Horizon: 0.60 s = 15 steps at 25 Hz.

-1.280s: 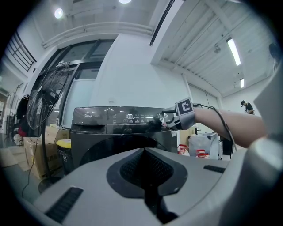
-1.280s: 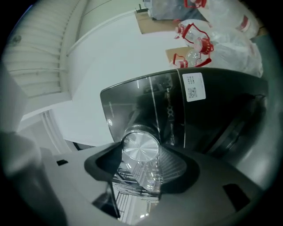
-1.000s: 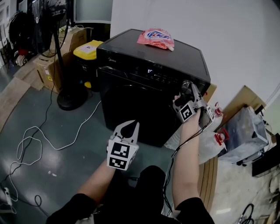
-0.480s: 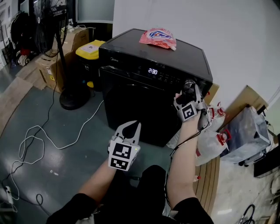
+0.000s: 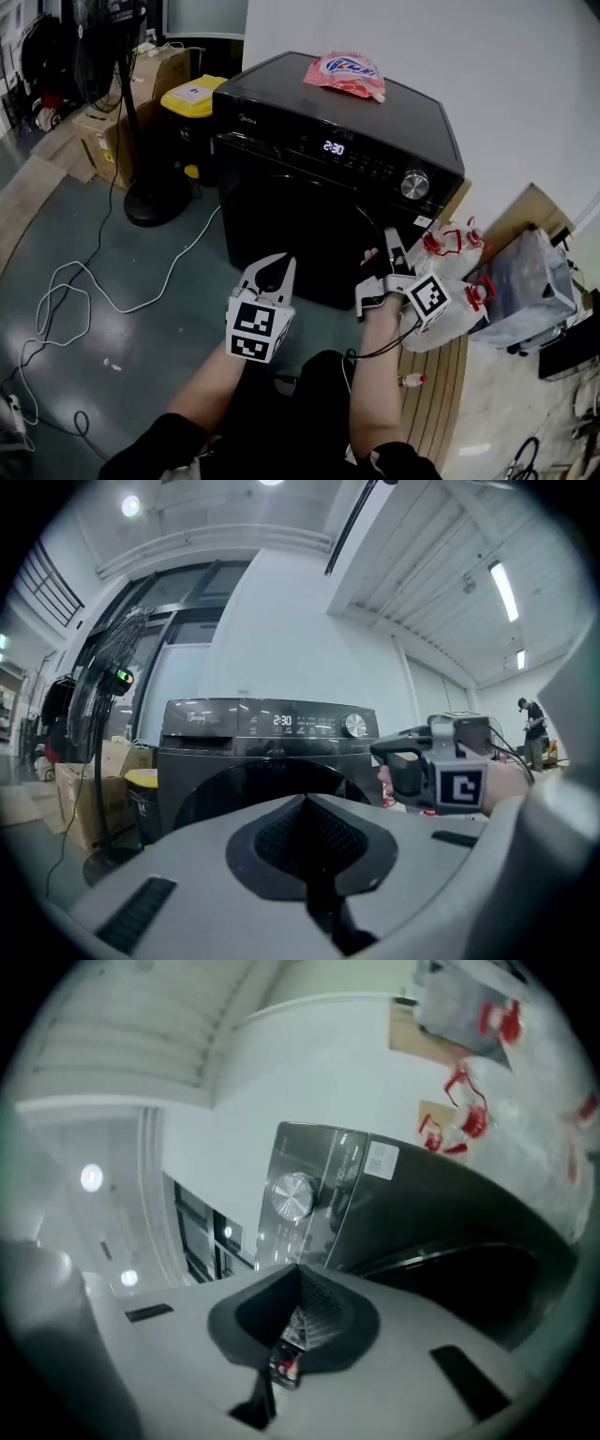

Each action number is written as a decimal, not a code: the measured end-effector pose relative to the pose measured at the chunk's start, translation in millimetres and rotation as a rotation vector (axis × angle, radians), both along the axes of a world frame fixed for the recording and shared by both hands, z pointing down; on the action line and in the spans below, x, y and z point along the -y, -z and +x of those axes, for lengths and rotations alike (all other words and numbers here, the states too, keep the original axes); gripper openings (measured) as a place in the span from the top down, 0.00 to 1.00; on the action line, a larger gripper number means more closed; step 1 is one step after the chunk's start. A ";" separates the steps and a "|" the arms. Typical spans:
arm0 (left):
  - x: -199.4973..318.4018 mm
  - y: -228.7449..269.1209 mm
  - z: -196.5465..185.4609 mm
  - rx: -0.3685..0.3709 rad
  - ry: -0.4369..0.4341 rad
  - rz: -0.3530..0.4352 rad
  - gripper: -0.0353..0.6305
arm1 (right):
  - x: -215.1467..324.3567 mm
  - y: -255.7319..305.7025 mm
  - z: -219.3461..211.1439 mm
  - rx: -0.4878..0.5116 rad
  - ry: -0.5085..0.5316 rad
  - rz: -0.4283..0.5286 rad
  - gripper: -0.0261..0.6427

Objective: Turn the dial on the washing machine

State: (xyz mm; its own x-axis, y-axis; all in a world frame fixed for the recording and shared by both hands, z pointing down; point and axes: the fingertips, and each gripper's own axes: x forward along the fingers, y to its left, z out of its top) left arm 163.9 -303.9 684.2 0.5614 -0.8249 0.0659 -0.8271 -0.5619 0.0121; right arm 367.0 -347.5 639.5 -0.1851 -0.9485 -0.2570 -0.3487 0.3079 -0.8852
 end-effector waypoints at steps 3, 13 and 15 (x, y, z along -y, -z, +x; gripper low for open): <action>2.0 -3.1 -1.0 -0.011 -0.001 -0.009 0.94 | -26.3 -12.1 -16.2 -0.339 -0.103 0.005 0.96; -1.7 -2.5 4.3 -0.058 -0.017 0.000 0.94 | -72.8 -26.5 -44.3 -1.080 -0.394 0.062 0.96; -1.8 10.1 6.8 -0.064 -0.019 -0.010 0.94 | -72.9 -15.3 -42.6 -1.101 -0.398 0.053 0.96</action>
State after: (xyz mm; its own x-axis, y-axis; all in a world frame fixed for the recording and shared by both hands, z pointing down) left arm 170.7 -302.1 674.2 0.5806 -0.8133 0.0381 -0.8135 -0.5774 0.0702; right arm 324.4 -274.5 654.8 -0.0248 -0.9825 -0.1845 -0.9989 0.0318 -0.0348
